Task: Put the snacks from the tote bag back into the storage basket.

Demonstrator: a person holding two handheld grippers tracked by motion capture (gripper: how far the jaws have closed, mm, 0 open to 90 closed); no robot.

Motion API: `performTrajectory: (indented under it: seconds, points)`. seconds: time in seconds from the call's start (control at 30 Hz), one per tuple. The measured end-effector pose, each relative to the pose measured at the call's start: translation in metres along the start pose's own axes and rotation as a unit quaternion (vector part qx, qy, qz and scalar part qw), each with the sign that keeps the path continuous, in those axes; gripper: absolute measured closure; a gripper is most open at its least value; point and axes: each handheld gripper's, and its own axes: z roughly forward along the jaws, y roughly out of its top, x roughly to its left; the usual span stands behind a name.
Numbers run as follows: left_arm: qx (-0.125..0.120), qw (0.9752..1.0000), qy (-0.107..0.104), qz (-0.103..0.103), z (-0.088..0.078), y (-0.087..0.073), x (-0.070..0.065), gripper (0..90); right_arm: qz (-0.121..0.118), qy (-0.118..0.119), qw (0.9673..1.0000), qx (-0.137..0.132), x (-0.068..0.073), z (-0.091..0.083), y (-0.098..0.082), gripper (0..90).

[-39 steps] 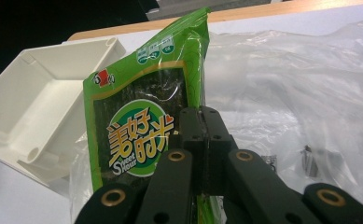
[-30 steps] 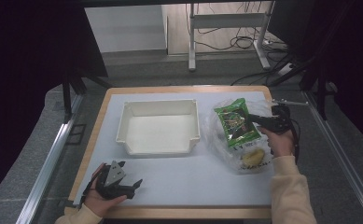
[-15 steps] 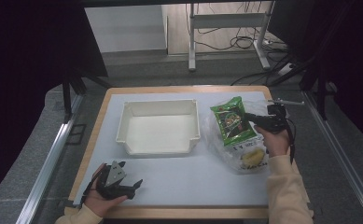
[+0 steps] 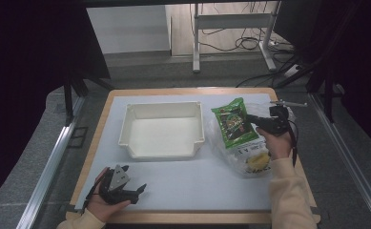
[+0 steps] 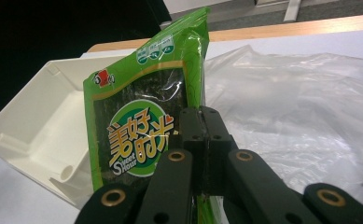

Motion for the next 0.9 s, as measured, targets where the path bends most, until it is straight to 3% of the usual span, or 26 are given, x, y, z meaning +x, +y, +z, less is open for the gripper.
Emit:
performTrajectory:
  seconds: [0.9]
  points:
    - [0.000,1.0000,-0.002,0.001,0.000,0.000,0.000,10.9,-0.006,0.027,0.9995,-0.017,0.030,0.019,0.005,90.0]
